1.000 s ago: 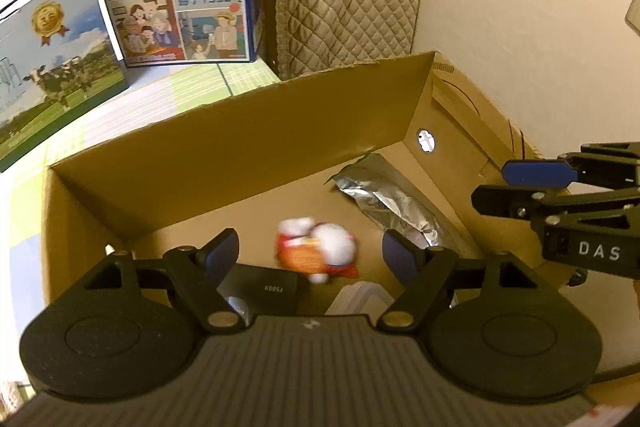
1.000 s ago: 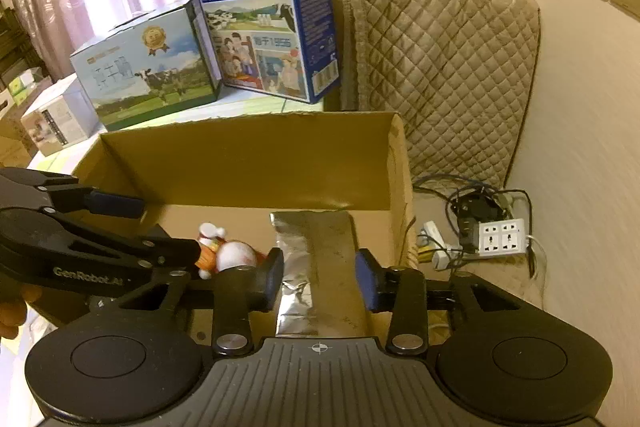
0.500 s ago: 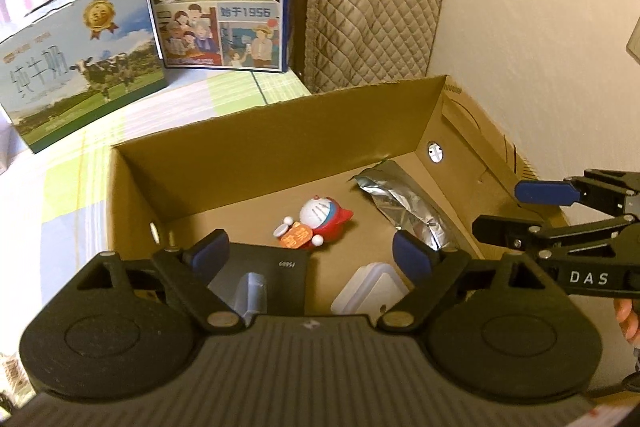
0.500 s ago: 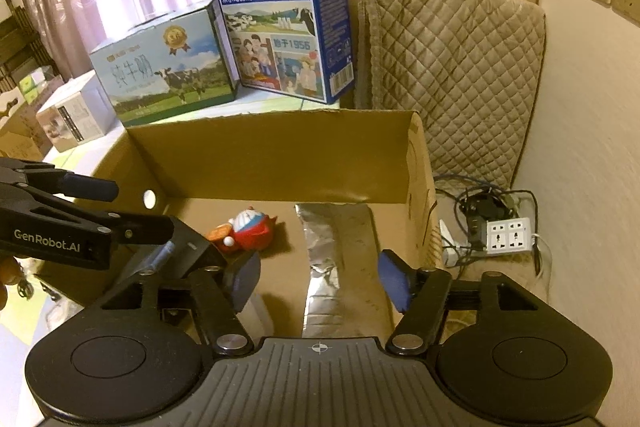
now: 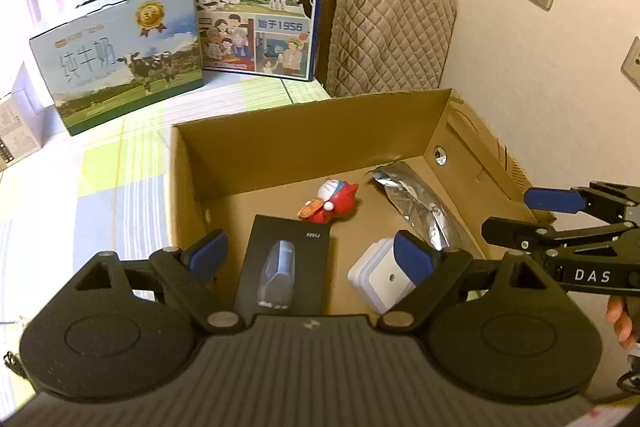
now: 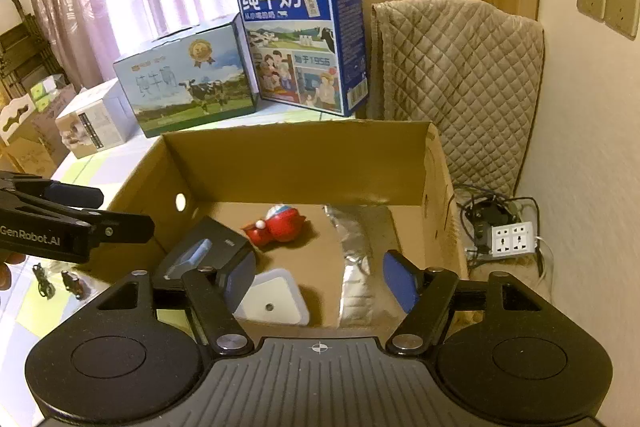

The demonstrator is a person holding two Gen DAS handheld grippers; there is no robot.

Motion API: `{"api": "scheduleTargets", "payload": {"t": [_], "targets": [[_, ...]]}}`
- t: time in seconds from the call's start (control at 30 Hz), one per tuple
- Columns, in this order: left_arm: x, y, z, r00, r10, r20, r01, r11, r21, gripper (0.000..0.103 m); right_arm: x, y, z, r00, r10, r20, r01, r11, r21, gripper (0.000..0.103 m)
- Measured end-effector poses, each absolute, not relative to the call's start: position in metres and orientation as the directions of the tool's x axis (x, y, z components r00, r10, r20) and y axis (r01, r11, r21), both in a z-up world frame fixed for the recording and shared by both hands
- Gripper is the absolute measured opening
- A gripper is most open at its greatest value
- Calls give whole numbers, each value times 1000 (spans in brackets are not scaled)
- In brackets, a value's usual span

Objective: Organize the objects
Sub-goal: 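Withdraw both grippers from the cardboard box back over the table, then move left gripper toward black cable while right gripper grasps clear square plastic box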

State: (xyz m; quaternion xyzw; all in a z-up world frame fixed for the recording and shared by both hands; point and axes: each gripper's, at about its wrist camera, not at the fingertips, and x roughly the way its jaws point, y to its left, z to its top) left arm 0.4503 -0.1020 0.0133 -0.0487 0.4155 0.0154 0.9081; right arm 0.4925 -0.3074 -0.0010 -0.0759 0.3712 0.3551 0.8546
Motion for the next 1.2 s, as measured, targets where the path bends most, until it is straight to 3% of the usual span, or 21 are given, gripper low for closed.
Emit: {"api": "scheduleTargets", "payload": {"t": [1.2], "targets": [[298,14,18,641,28,-767,-185,975,-120,92,351,-225,-2,386,592,-707,-734,662,153,68]]}}
